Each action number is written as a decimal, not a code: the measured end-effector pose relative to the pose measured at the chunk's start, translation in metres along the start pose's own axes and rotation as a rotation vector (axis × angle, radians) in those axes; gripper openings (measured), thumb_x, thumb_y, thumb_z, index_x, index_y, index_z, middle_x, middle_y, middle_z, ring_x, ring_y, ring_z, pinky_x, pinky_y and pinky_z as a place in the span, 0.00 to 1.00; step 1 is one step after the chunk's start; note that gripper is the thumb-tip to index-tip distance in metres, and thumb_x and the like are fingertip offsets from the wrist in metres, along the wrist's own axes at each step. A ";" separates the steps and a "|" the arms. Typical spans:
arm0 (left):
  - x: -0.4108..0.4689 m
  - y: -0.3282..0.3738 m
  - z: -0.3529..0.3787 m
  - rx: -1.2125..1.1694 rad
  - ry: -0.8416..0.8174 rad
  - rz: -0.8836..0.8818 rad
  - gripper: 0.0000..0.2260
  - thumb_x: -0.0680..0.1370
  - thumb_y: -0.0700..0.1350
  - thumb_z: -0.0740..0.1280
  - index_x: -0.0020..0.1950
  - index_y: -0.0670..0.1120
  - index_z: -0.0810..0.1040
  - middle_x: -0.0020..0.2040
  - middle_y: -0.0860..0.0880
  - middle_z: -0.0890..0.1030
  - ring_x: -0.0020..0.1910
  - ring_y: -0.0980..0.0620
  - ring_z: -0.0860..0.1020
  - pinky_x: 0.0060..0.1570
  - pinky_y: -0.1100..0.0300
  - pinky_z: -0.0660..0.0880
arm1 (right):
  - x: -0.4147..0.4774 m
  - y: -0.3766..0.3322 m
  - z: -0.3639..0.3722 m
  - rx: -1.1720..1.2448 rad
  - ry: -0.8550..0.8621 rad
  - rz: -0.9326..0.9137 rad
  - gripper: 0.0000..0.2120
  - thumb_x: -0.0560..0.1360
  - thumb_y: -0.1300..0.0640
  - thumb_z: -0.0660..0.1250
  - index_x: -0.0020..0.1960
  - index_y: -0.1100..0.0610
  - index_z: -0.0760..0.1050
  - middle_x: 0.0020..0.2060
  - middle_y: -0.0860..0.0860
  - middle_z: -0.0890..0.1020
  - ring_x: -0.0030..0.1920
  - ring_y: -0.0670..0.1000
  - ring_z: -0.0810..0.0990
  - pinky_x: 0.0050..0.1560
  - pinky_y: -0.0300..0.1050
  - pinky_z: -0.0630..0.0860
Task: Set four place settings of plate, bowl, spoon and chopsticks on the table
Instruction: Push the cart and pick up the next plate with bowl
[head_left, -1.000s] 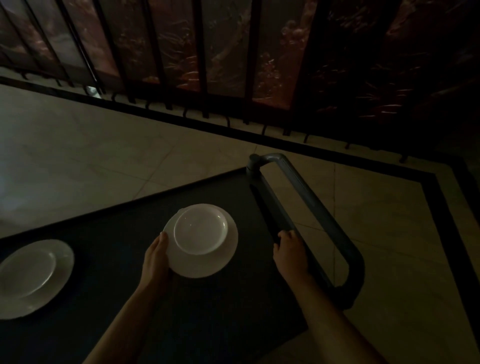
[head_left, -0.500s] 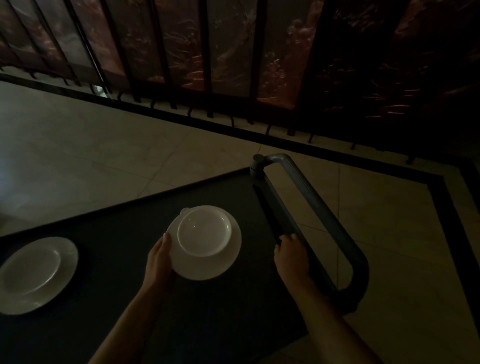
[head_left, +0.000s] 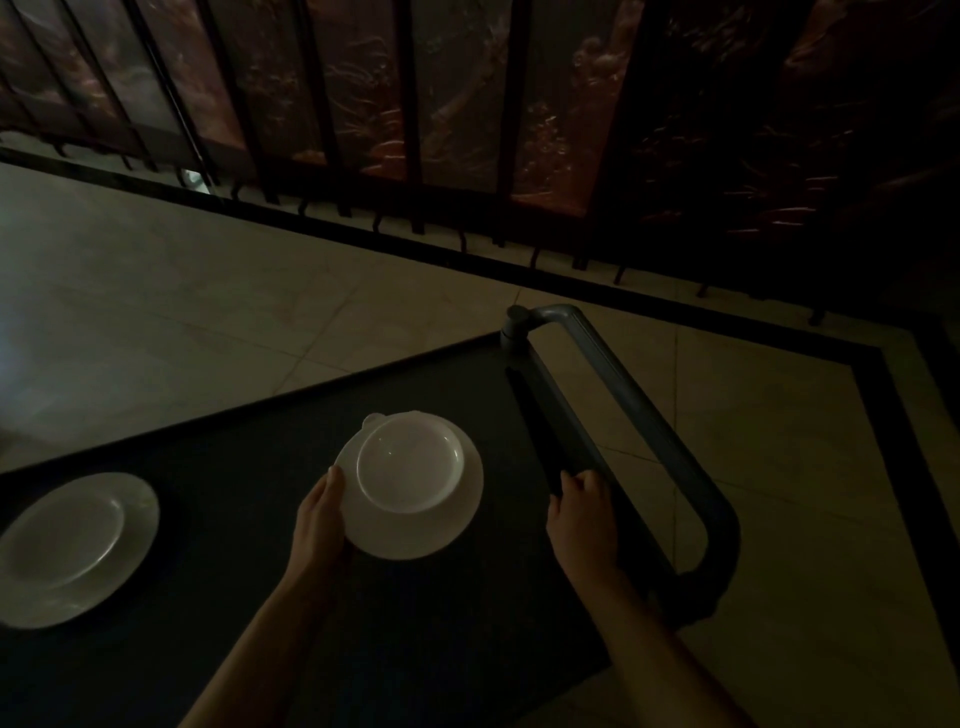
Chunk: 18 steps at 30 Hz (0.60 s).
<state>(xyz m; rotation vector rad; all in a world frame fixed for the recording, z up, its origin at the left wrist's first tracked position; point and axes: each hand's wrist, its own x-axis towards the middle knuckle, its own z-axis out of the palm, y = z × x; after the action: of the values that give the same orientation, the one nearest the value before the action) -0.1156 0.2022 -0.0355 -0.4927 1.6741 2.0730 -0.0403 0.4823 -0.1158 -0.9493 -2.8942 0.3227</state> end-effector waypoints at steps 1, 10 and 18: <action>0.000 0.000 0.000 -0.001 -0.003 0.002 0.14 0.70 0.63 0.65 0.55 0.64 0.75 0.59 0.45 0.78 0.54 0.40 0.81 0.41 0.46 0.80 | 0.000 0.001 0.000 -0.003 -0.001 -0.006 0.20 0.76 0.48 0.68 0.66 0.51 0.75 0.56 0.51 0.75 0.54 0.51 0.75 0.51 0.44 0.77; 0.005 -0.005 -0.009 0.035 0.028 0.012 0.18 0.69 0.65 0.65 0.56 0.62 0.75 0.60 0.44 0.79 0.56 0.40 0.80 0.57 0.35 0.76 | 0.005 -0.005 -0.007 0.059 -0.032 0.007 0.15 0.77 0.45 0.65 0.59 0.53 0.76 0.56 0.52 0.76 0.53 0.50 0.77 0.50 0.44 0.77; 0.004 -0.004 -0.023 0.003 0.054 -0.004 0.16 0.70 0.65 0.65 0.55 0.63 0.75 0.59 0.45 0.79 0.55 0.39 0.81 0.54 0.36 0.78 | 0.020 -0.019 -0.027 0.123 -0.135 0.098 0.10 0.75 0.51 0.68 0.43 0.58 0.76 0.45 0.54 0.78 0.43 0.52 0.78 0.45 0.50 0.80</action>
<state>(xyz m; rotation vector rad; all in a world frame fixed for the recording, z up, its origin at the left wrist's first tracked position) -0.1168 0.1810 -0.0454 -0.5552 1.7055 2.0713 -0.0639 0.4840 -0.0855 -1.0905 -2.9105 0.5865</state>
